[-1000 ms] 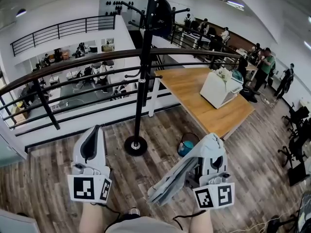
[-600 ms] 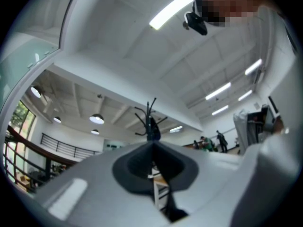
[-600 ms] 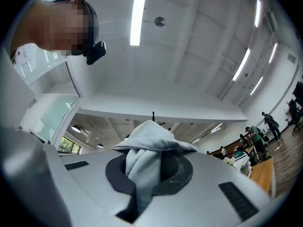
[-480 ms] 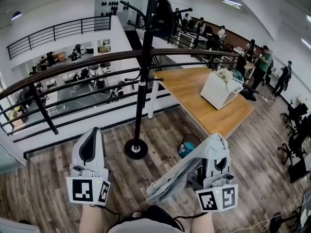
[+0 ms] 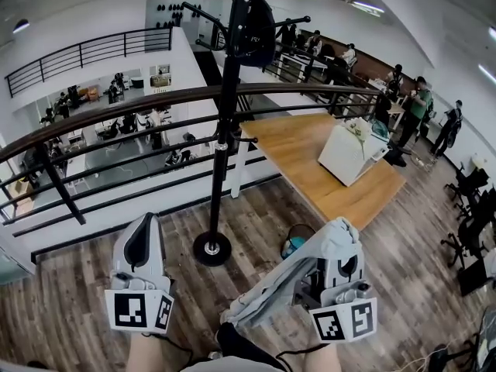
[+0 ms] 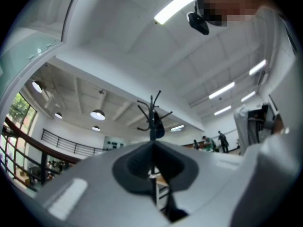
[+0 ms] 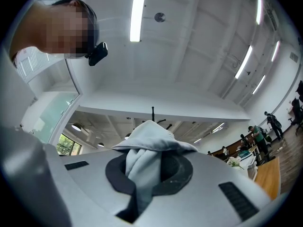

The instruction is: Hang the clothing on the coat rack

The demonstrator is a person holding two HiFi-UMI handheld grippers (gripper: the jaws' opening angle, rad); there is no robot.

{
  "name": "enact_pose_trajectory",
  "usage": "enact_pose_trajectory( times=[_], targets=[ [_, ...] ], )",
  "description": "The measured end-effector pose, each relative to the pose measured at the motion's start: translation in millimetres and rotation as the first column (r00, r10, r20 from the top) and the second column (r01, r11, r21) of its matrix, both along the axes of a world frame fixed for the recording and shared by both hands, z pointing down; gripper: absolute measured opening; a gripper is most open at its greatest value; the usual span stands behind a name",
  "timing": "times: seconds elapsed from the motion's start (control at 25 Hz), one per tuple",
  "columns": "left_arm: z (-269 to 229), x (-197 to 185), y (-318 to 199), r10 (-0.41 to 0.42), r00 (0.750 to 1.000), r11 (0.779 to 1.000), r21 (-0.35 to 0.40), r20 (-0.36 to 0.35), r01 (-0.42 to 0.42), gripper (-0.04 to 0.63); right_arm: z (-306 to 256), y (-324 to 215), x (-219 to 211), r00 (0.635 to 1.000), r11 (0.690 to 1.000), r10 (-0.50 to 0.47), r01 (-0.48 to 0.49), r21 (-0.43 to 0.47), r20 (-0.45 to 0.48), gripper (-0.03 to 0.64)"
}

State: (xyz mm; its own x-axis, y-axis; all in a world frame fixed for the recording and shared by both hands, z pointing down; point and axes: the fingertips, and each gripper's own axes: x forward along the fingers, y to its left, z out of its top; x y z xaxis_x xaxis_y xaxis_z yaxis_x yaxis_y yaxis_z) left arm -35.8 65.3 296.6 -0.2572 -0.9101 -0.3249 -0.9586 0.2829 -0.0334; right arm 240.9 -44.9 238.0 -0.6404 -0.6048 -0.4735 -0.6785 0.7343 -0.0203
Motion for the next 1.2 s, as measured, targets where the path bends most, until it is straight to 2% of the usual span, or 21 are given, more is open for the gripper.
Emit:
enact_pose_trajectory(
  times=[0.2,0.44,1.0,1.2],
  targets=[
    [-1,-18,-48,0.0,1.0,1.0,0.012,0.017,0.0,0.009,0,-44,-19,1.0,1.0,-0.012,0.011,0.02,0.018,0.006],
    [-43,-29,-91,0.006,1.0,1.0,0.029,0.025,-0.007,0.009,-42,-80,-32,0.999,0.999,-0.028,0.026,0.045,0.036,0.006],
    [-43,-58,-191,-0.019,0.999,0.998,0.066,0.049,0.016,0.009,-40,-177,-73,0.995,0.992,-0.099,0.096,0.082,0.028,0.006],
    [-36,-72,-221,-0.031,0.999,0.999,0.046,0.04,0.029,0.009,-37,-211,-92,0.993,0.991,-0.12,0.119,0.065,0.014,0.006]
  ],
)
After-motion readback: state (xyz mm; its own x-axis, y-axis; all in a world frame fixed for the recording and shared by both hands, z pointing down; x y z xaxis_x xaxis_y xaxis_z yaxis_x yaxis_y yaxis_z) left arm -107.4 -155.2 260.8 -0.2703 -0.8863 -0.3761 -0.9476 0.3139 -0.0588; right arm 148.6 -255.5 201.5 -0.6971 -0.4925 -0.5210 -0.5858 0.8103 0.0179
